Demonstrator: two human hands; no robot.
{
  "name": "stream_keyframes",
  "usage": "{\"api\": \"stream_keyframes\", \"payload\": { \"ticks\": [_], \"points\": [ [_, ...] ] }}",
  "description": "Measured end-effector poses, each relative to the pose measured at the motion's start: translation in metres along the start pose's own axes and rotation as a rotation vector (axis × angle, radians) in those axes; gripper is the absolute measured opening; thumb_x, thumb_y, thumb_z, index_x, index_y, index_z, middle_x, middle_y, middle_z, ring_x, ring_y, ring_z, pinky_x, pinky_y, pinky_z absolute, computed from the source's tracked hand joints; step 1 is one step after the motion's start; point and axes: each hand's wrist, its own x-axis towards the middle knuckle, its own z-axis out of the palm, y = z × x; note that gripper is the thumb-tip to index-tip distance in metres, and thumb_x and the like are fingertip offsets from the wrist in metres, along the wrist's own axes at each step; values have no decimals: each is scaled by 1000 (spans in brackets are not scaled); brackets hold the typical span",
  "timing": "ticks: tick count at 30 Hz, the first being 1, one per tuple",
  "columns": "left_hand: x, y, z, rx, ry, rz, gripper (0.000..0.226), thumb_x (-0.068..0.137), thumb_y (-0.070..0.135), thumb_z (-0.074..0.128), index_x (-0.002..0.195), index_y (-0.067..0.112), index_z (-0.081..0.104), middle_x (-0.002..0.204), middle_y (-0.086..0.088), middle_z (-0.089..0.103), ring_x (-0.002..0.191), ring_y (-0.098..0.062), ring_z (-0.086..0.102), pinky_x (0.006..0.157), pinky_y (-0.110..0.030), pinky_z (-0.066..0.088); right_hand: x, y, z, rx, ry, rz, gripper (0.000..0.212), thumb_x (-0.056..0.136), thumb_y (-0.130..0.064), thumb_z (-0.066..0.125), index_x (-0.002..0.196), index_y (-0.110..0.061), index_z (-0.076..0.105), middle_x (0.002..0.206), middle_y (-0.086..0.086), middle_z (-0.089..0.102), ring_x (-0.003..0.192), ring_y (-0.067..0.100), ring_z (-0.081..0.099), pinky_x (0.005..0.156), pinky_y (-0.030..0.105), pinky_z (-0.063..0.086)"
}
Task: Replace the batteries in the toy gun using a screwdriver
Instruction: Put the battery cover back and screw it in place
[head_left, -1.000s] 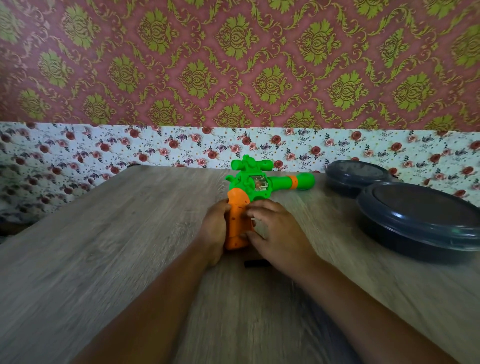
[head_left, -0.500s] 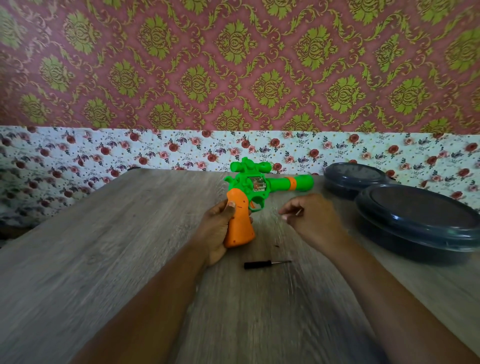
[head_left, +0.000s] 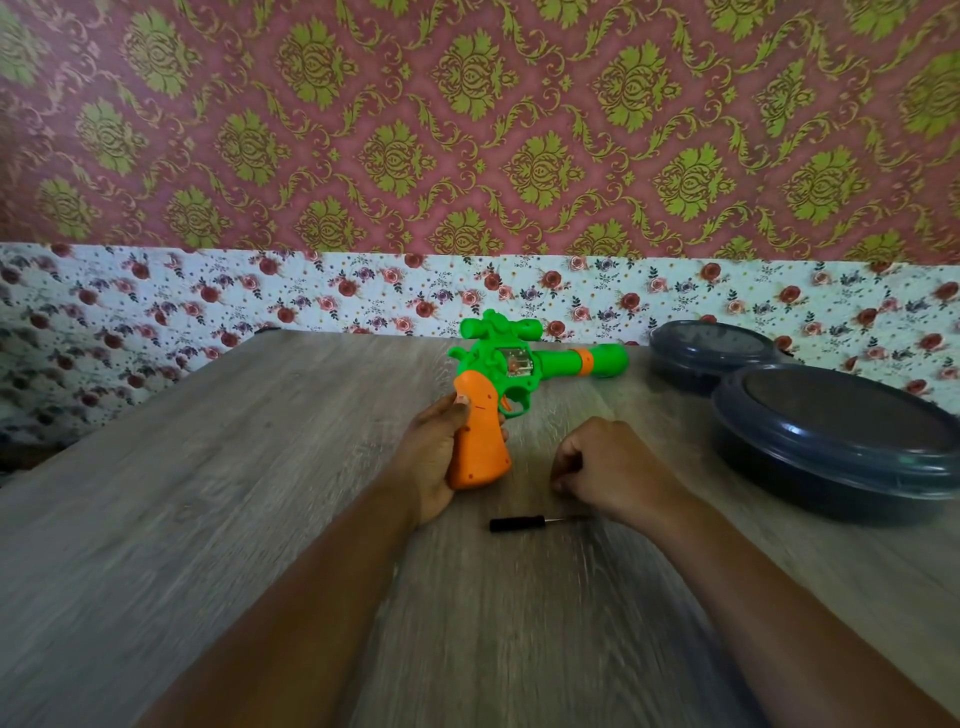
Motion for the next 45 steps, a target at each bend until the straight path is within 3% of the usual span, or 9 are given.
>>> {"api": "stream_keyframes", "payload": {
  "ticks": [7, 11, 14, 17, 22, 29, 34, 37, 45],
  "points": [
    [0, 0, 0, -3, -13, -6, 46, 100, 23, 40, 143, 7, 35, 103, -15, 64, 86, -25, 64, 77, -41, 52, -2, -4, 5, -165, 22, -63, 8, 78, -10, 62, 80, -16, 68, 93, 6, 64, 86, 22, 61, 68, 32, 50],
    [-1, 0, 1, 0, -5, -2, 46, 100, 22, 39, 144, 7, 35, 102, -15, 64, 86, -26, 64, 77, -41, 52, -2, -7, 5, -225, 6, -116, 20, 79, -11, 58, 63, -20, 51, 77, 2, 53, 80, 23, 57, 53, 26, 37],
    [-1, 0, 2, 2, -4, 0, 46, 100, 21, 40, 143, 7, 35, 102, -15, 64, 85, -26, 64, 76, -41, 52, -1, -6, 7, -224, 18, -131, 12, 79, -15, 60, 69, -17, 53, 78, 2, 52, 77, 20, 53, 51, 25, 34],
    [-2, 1, 4, 34, -9, 11, 43, 100, 21, 40, 141, 8, 39, 102, -14, 65, 85, -25, 64, 77, -40, 52, 0, -8, 8, -8, 61, -137, 5, 77, -17, 64, 75, -13, 62, 79, 3, 60, 73, 15, 56, 59, 25, 43],
    [-5, -1, 11, 166, 27, 74, 39, 99, 19, 43, 137, 12, 47, 117, -15, 65, 101, -29, 64, 90, -45, 51, 1, -24, 18, 440, 283, -151, 10, 70, -7, 67, 64, -12, 61, 57, -1, 58, 51, 4, 48, 50, 11, 35],
    [-8, -4, 17, 239, 14, 94, 26, 99, 18, 45, 117, 16, 63, 112, -10, 70, 109, -27, 63, 102, -46, 46, -2, -37, 24, 498, 438, -274, 8, 70, -6, 66, 70, -12, 62, 59, -13, 51, 58, -4, 50, 53, 7, 34],
    [-10, -3, 18, 213, -9, 93, 26, 100, 18, 43, 121, 22, 57, 110, -5, 69, 106, -23, 64, 98, -43, 49, 2, -32, 26, 593, 378, -144, 18, 76, -8, 63, 63, -18, 54, 56, -8, 49, 53, 3, 45, 52, 14, 33],
    [-11, -1, 19, 161, -42, 78, 21, 100, 17, 40, 112, 27, 54, 94, 1, 68, 88, -17, 64, 83, -34, 52, 5, -27, 27, 654, 290, 18, 27, 87, -13, 50, 61, -15, 43, 57, 0, 46, 54, 12, 41, 53, 29, 32],
    [-13, 0, 21, 131, -30, 54, 38, 100, 16, 40, 139, 14, 43, 74, 8, 69, 68, -9, 66, 71, -31, 52, 3, -24, 24, 571, 200, 43, 28, 92, -16, 41, 64, -12, 43, 57, 0, 42, 51, 12, 38, 51, 29, 26]
  ]
}}
